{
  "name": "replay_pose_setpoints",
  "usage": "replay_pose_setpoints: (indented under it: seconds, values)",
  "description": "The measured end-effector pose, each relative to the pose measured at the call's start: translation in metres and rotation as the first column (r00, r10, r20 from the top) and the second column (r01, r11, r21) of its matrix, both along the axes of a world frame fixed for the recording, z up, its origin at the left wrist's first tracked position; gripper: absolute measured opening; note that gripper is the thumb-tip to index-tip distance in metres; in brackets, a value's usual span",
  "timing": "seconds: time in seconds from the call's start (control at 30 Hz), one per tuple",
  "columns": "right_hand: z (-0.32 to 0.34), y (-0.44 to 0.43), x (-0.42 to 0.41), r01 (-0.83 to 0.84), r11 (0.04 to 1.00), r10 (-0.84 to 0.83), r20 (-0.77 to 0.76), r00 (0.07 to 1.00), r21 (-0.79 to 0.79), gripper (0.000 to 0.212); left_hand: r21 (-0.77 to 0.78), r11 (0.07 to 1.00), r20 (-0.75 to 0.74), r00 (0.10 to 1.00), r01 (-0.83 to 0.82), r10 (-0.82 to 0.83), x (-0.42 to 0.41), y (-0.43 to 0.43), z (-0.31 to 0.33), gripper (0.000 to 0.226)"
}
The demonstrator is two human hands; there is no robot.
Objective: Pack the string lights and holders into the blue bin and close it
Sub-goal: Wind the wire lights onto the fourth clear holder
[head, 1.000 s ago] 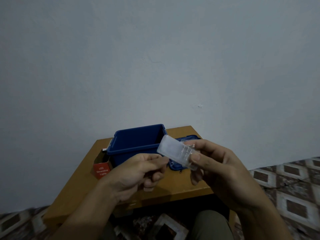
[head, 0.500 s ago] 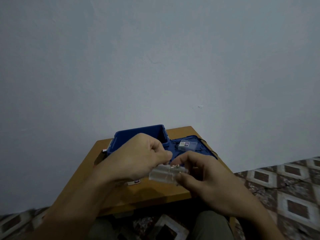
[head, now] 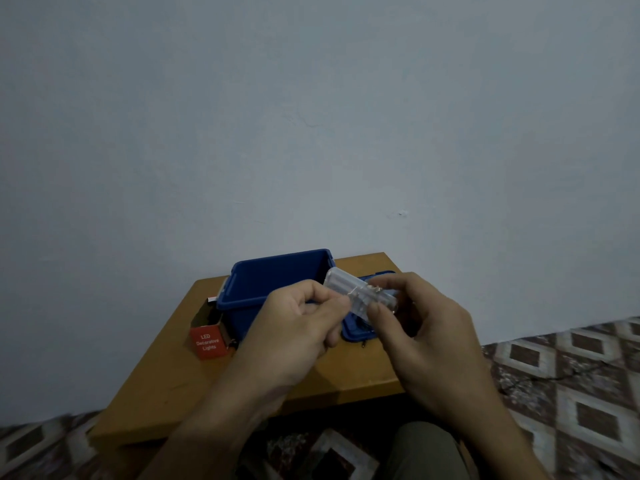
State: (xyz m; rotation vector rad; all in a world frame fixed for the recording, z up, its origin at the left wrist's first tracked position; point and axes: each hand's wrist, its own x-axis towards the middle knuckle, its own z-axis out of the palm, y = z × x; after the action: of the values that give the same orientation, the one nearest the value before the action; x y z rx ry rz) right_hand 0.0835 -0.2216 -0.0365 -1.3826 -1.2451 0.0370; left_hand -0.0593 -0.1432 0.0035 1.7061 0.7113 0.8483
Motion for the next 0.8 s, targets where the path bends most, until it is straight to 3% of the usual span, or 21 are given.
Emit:
replay_pose_setpoints:
  seconds: [0.3,0.63,0.8]
  values:
    - [-0.002,0.002,0.0,-0.006,0.997,0.015,-0.107,0.994,0.082,0.016,-0.072,0.996,-0.019,0.999,0.044,-0.045,0.0,0.007,-0.007,0.026]
    - [0.001,-0.001,0.006,-0.239,0.969,0.248,-0.239,0.939,0.066,0.03,-0.015,0.992,0.022,0.992,0.123,-0.122,-0.002,0.013,-0.009,0.022]
    - [-0.001,0.001,0.011,-0.322,0.946,0.319,-0.303,0.898,0.043,0.027,-0.006,0.99,0.004,0.99,0.138,-0.138,-0.005,0.014,-0.01,0.023]
